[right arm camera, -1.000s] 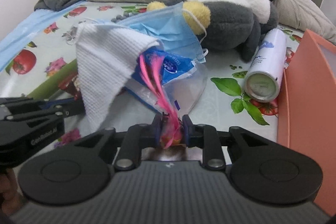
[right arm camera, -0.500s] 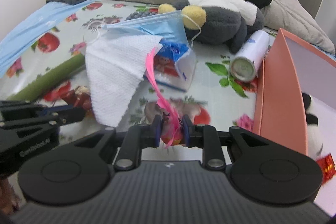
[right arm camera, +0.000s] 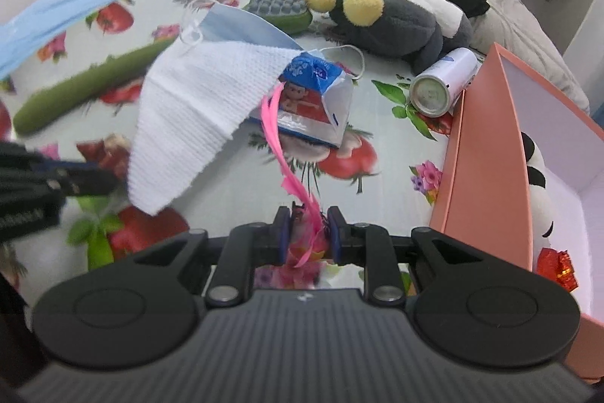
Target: Organize soft objects
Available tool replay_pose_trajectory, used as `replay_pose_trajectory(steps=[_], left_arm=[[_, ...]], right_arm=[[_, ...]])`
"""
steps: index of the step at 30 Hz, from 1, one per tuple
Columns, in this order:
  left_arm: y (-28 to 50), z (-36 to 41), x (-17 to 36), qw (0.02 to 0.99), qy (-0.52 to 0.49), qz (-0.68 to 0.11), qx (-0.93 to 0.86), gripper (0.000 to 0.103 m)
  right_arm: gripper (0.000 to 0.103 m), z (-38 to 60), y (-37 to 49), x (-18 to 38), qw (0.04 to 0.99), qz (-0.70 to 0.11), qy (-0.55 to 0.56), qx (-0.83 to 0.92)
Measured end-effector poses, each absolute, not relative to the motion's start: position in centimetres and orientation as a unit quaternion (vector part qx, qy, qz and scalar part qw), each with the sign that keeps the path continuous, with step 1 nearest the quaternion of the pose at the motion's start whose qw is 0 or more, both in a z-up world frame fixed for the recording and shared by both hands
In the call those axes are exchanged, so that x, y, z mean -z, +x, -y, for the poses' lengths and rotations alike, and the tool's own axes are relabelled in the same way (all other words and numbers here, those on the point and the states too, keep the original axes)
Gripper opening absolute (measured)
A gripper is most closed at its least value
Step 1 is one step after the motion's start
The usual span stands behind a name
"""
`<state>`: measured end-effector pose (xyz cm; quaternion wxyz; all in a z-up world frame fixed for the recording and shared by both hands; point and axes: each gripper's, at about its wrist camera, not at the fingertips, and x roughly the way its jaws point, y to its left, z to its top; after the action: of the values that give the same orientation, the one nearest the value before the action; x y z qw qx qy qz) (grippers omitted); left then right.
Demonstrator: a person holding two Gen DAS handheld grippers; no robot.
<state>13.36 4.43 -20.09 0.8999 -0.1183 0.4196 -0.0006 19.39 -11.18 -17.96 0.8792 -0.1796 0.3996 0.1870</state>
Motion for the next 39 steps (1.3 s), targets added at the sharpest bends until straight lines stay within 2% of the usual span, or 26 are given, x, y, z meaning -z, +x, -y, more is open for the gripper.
replay_pose_trajectory(steps=[2,4,5,6,7,8,14,17,18,21,29,33,35,37,39], left_arm=[[12.9,-4.7,20.3,0.898,-0.118,-0.425,0.002,0.006],[12.4,-5.1,20.4,0.894,-0.12,-0.431,-0.001,0.014],[12.3,-5.4,20.5,0.894,-0.123,-0.432,-0.003,0.026],[12.0,-5.7,20.5,0.894,-0.126,-0.429,-0.008,0.04],[11.8,-5.9,20.5,0.896,-0.13,-0.425,-0.013,0.045],[11.7,-6.2,20.5,0.897,-0.133,-0.421,-0.016,0.048],[11.9,-7.9,20.7,0.9,-0.151,-0.408,-0.017,0.053],[12.4,-8.2,20.8,0.907,-0.141,-0.396,-0.017,0.068],[12.5,-8.1,20.7,0.91,-0.136,-0.392,-0.016,0.07],[13.0,-7.8,20.5,0.917,-0.119,-0.38,-0.007,0.074],[14.2,-6.0,21.6,0.923,-0.072,-0.378,0.01,0.075],[14.6,-5.4,22.0,0.925,-0.049,-0.376,0.015,0.074],[14.7,-5.3,22.1,0.924,-0.046,-0.379,0.021,0.074],[14.8,-5.1,22.1,0.924,-0.046,-0.379,0.019,0.073],[14.9,-5.0,22.3,0.925,-0.038,-0.378,0.011,0.066]], right_arm=[[0.025,11.4,19.2,18.2,0.874,-0.412,-0.171,-0.193],[0.03,11.5,18.9,18.1,0.87,-0.42,-0.162,-0.199],[0.035,11.5,18.8,18.0,0.869,-0.423,-0.16,-0.201],[0.047,11.5,18.7,17.9,0.868,-0.424,-0.159,-0.203],[0.056,11.5,18.5,17.7,0.868,-0.424,-0.156,-0.207],[0.057,11.5,18.4,17.5,0.868,-0.423,-0.152,-0.212],[0.057,11.1,18.9,16.2,0.867,-0.424,-0.095,-0.245],[0.057,10.3,20.4,16.1,0.864,-0.428,-0.059,-0.257],[0.057,9.9,20.9,16.2,0.863,-0.43,-0.05,-0.261],[0.058,9.1,21.8,16.4,0.859,-0.44,-0.041,-0.258],[0.058,10.6,21.4,17.6,0.848,-0.476,-0.058,-0.224],[0.068,12.0,21.0,17.9,0.844,-0.489,-0.039,-0.215],[0.068,12.3,20.9,18.2,0.839,-0.496,-0.023,-0.221],[0.068,12.3,20.8,18.6,0.835,-0.501,-0.014,-0.227],[0.067,12.3,20.8,18.8,0.835,-0.5,-0.006,-0.228]])
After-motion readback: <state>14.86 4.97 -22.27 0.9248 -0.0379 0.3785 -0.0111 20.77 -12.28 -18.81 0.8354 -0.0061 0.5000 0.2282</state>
